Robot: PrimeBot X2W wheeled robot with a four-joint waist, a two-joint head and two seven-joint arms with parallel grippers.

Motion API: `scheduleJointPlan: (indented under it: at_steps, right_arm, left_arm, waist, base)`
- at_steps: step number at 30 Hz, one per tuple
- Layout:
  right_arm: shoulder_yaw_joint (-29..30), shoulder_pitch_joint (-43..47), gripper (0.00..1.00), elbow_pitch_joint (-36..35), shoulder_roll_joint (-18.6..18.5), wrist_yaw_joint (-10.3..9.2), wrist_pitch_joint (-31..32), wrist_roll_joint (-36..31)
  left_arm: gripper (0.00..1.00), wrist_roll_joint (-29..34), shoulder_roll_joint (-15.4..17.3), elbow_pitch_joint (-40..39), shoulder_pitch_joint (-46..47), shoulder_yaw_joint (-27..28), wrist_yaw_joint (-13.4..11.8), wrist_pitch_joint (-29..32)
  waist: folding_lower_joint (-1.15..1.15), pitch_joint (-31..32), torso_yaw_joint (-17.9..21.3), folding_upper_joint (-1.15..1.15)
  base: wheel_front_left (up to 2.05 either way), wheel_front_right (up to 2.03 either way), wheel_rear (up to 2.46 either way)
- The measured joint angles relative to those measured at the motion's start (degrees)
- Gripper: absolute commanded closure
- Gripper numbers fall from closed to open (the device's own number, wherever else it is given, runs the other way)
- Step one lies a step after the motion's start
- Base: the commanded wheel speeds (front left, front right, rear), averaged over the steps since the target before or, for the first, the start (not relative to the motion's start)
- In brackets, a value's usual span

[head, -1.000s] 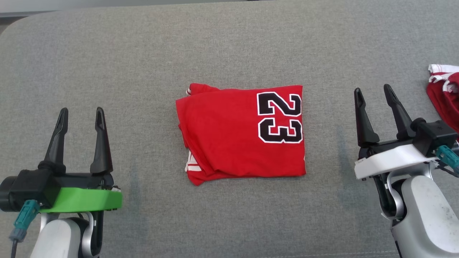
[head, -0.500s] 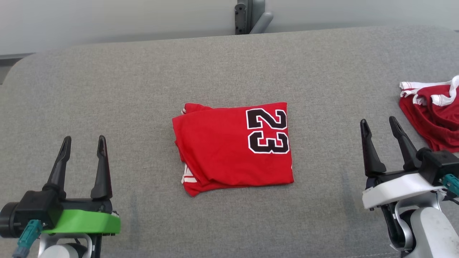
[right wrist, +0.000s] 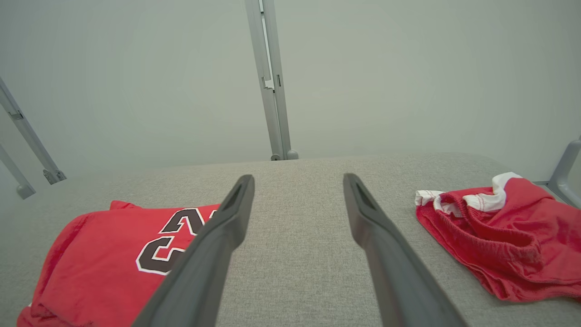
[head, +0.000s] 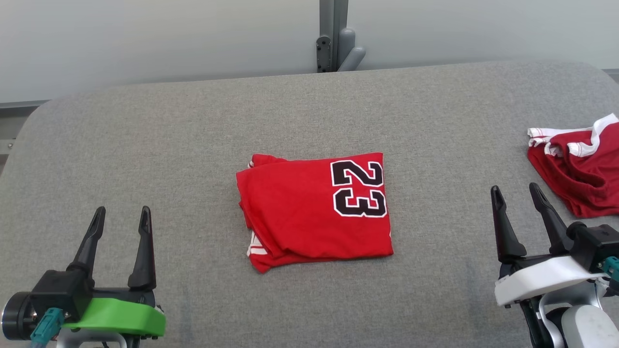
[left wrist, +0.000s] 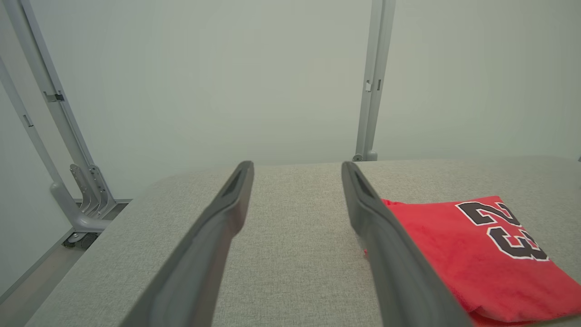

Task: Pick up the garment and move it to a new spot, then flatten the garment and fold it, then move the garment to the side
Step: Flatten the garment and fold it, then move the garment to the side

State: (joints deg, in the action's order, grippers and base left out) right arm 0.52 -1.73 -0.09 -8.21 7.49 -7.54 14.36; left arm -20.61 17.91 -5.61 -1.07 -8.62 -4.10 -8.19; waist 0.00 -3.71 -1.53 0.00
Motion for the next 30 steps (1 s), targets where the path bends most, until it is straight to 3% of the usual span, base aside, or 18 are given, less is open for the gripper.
scheduleJointPlan:
  at_steps: [30]
  right_arm:
    - [1.79,1.15,0.00,-1.25,0.81,0.00,0.90,-0.44]
  left_arm:
    - [0.00,-0.60,0.49,-0.88,0.16,-1.37,-0.90,0.79]
  waist:
    - [0.00,-0.21,-1.21,0.00]
  base:
    - [0.00,0.00,0.00]
